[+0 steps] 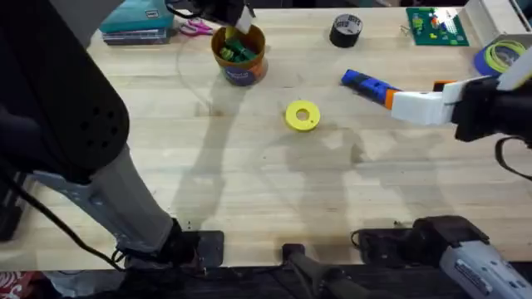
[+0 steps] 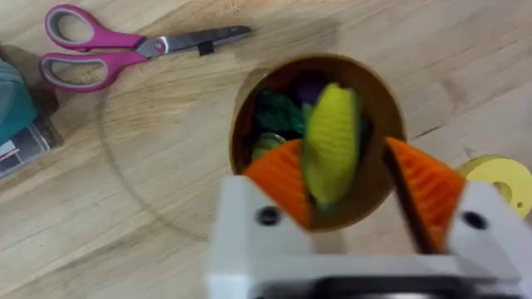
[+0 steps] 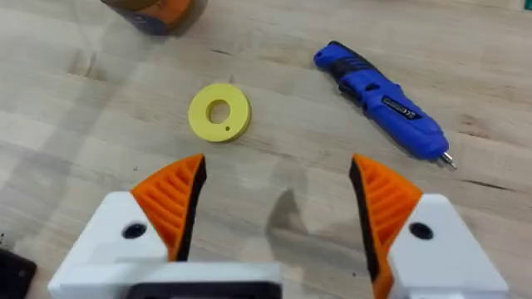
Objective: Pick up the gripper from the table and insert it into the empty holder that is missing its gripper. Then pick up a screw, insert it into the mounting hole, and use the screwdriver to tighten it. Finally, clean up the table by picking up the vegetable and placing it into the bucket.
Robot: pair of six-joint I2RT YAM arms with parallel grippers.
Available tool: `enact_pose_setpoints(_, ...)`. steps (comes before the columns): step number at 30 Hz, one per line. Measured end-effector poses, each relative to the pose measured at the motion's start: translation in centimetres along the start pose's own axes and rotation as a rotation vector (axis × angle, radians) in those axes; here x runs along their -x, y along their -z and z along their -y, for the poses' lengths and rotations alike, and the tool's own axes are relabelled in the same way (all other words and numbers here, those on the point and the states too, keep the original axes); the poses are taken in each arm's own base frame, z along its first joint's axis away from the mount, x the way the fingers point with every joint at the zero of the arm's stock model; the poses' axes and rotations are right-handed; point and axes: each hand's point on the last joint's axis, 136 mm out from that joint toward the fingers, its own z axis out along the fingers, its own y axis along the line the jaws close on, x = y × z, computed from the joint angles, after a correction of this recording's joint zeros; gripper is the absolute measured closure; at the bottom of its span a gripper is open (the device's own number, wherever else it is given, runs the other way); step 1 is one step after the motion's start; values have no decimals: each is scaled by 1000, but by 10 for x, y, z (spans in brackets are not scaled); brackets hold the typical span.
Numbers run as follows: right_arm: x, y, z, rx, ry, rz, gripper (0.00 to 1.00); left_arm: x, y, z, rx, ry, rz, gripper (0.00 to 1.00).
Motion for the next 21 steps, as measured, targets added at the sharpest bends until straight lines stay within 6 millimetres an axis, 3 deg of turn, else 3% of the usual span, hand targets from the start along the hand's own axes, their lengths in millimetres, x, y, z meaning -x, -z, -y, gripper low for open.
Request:
enact_pose_setpoints(5, 0, 0, 0, 0, 0, 0, 3, 0, 0, 0, 0, 5, 0, 69)
enact_pose_setpoints(6, 0, 0, 0, 0, 0, 0, 3, 0, 0, 0, 1, 6, 0, 29)
enact_pose_setpoints(13, 0, 0, 0, 0, 0, 0, 4, -4, 0, -1, 9, -9, -16, 16)
enact_pose_setpoints(21, 0, 0, 0, 0, 0, 0, 3, -25, 11, 1, 8, -10, -117, 15)
